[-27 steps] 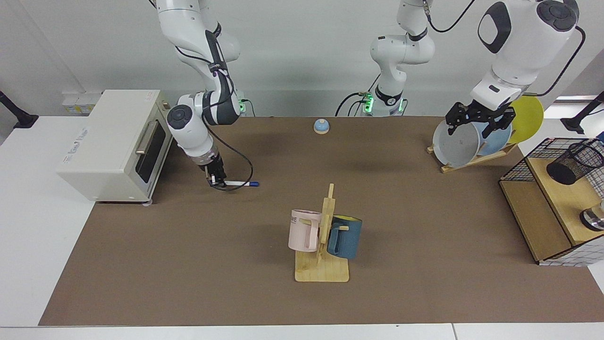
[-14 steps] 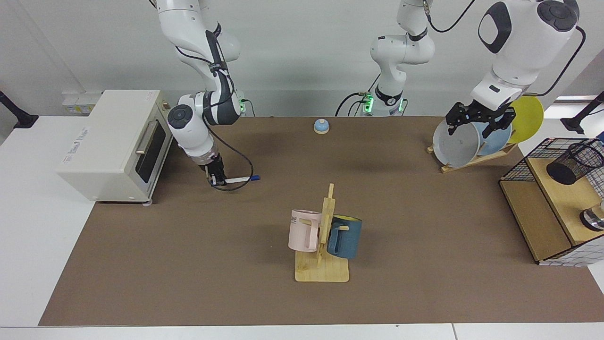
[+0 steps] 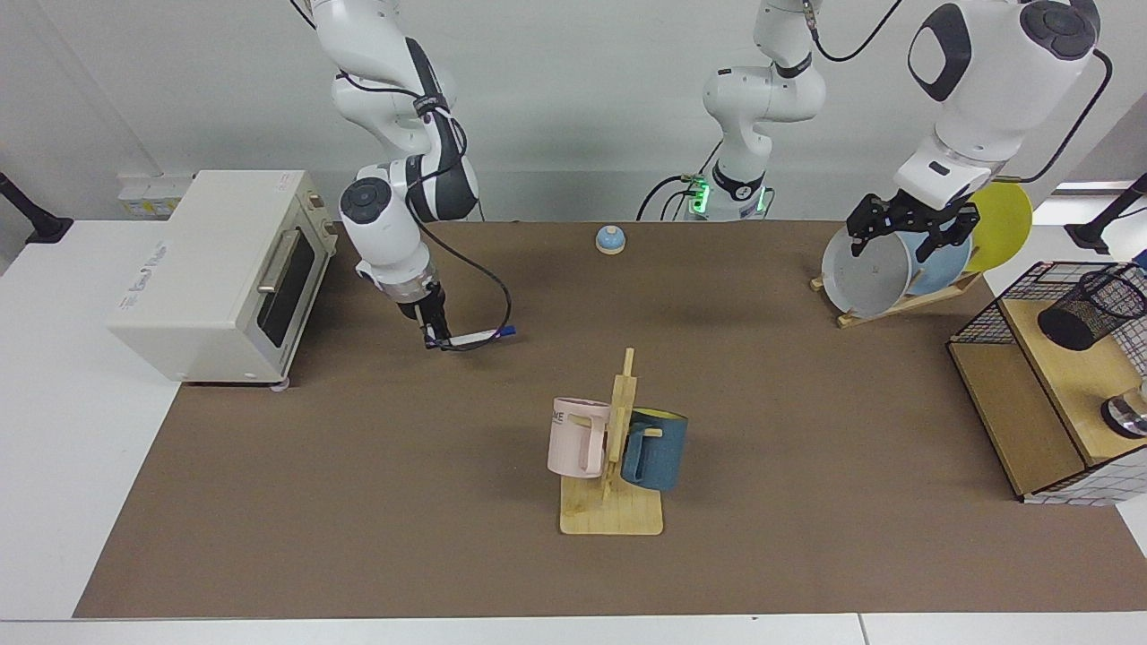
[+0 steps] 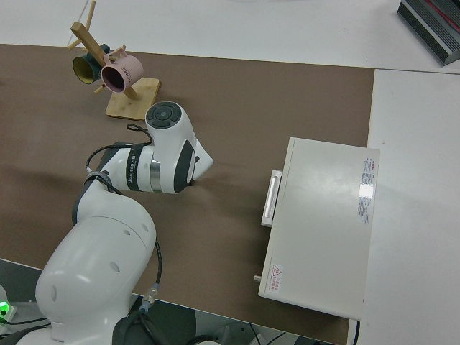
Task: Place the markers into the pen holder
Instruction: 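Lift the marker with the right gripper while the left gripper reaches in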
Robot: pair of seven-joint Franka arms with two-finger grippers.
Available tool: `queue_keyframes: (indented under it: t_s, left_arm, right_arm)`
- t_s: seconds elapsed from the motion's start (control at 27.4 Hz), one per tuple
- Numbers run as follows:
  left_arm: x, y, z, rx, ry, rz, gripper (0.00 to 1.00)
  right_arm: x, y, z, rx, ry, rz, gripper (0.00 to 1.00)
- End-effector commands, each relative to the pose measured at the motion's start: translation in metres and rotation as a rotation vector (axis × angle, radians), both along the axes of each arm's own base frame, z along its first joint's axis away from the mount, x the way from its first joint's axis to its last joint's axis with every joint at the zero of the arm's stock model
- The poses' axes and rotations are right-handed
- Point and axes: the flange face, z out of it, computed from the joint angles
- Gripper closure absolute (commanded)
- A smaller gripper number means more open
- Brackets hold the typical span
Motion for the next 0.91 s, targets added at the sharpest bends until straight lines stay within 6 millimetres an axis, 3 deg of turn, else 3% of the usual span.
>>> queue_keyframes:
  t_s: [0.0,0.15,0.37,0.55,0.69,0.77,0.88]
  left_arm:
    - [-0.002,-0.006,0.001,0.003,-0.015,-0.022,0.0]
    - [0.001,-0.023,0.008,-0.003,-0.038,-0.05,0.0]
    - [0.006,-0.05,0.02,-0.009,-0.1,-0.113,0.0]
    - [0.003,-0.074,0.024,-0.013,-0.109,-0.206,0.0]
    - [-0.001,-0.091,0.025,-0.015,-0.11,-0.303,0.0]
    - [-0.004,-0.107,0.027,-0.017,-0.112,-0.388,0.0]
    - [-0.006,-0.114,0.028,-0.038,-0.113,-0.499,0.0]
  right_arm:
    - [0.012,0.034,0.05,0.039,-0.007,0.04,1.0]
    - [0.015,0.062,0.085,0.062,-0.008,0.079,1.0]
    - [0.012,0.079,0.137,0.092,-0.015,0.084,1.0]
    - [0.001,0.108,0.176,0.108,-0.043,0.107,1.0]
    - [-0.005,0.129,0.197,0.097,-0.051,0.102,1.0]
    - [-0.009,0.137,0.197,0.084,-0.039,0.101,1.0]
    - [-0.018,0.151,0.195,0.049,-0.026,0.1,1.0]
